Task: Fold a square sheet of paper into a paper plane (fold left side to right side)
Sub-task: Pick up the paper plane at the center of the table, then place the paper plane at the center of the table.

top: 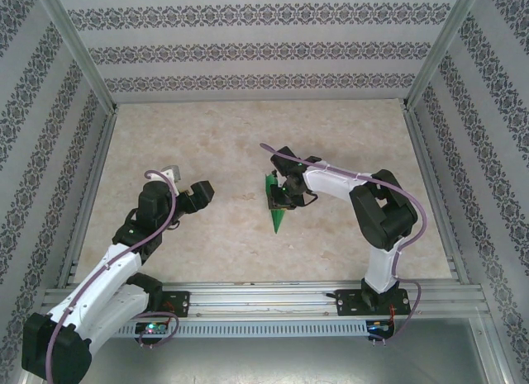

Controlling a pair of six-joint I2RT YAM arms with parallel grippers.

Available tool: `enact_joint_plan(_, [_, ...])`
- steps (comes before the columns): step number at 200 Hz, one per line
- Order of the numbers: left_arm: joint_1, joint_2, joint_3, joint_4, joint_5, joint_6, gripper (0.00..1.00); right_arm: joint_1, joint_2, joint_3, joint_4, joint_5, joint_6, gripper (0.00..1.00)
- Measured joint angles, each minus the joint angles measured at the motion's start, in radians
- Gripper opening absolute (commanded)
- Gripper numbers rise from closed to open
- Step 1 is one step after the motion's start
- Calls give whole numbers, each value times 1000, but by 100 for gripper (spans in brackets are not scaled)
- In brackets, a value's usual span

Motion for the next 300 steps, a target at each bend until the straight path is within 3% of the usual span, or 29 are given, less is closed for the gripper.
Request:
enact_joint_plan(96, [0,-2,-16,-2,0,0,90,29,31,31,-20,40,14,20])
enact_joint_plan(177, [3,-2,-16,-2,4,0,91,42,56,44,-27,61,38,6])
enact_joint_plan(239, [8,-21,-16,-14,3,20,93,40,-14,81,-101,102,38,1])
enact_joint_plan(300, [16,-76,1,-93,21,153,98,-21,-22,213,-150,139,37,0])
